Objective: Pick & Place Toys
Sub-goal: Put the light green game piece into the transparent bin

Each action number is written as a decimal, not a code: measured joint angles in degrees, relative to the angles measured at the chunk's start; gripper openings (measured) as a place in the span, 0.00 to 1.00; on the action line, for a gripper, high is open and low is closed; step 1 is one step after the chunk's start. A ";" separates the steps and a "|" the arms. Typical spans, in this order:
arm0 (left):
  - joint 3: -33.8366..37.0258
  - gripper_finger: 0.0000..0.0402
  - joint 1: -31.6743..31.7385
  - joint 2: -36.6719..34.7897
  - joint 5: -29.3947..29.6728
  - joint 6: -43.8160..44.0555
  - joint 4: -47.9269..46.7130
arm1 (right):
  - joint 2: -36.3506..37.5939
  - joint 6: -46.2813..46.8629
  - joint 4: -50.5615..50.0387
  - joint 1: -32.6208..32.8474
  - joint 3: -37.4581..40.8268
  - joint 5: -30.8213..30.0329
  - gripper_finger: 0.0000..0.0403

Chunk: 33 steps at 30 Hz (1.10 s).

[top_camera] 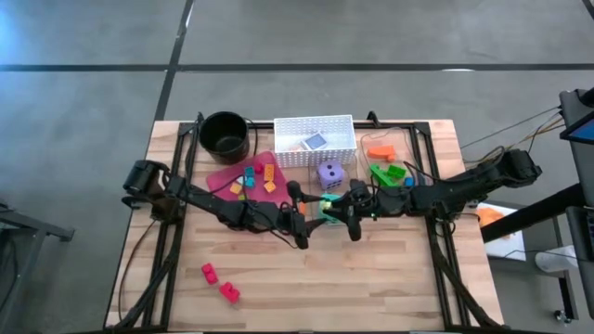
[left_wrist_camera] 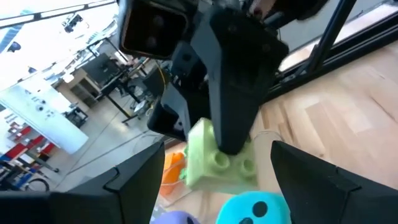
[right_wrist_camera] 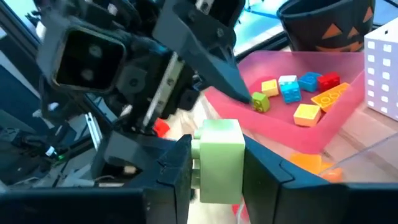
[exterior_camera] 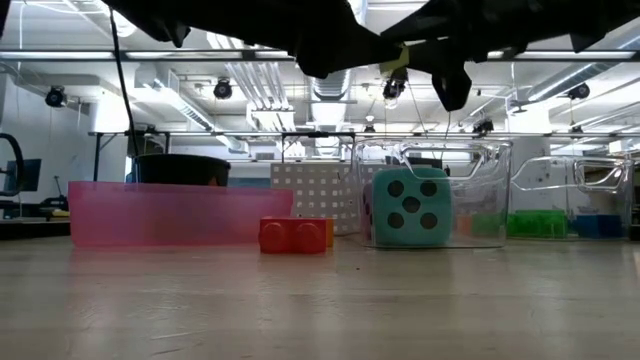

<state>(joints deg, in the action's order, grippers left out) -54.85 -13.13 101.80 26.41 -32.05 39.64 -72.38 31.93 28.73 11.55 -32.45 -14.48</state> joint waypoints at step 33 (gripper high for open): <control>-1.53 0.51 0.66 -0.07 -0.46 -3.10 -1.94 | -0.02 -0.01 3.19 0.07 -0.01 0.14 0.26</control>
<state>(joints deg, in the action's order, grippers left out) -56.38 -12.47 101.73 25.96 -35.16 37.69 -72.40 31.92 31.92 11.62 -32.45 -14.34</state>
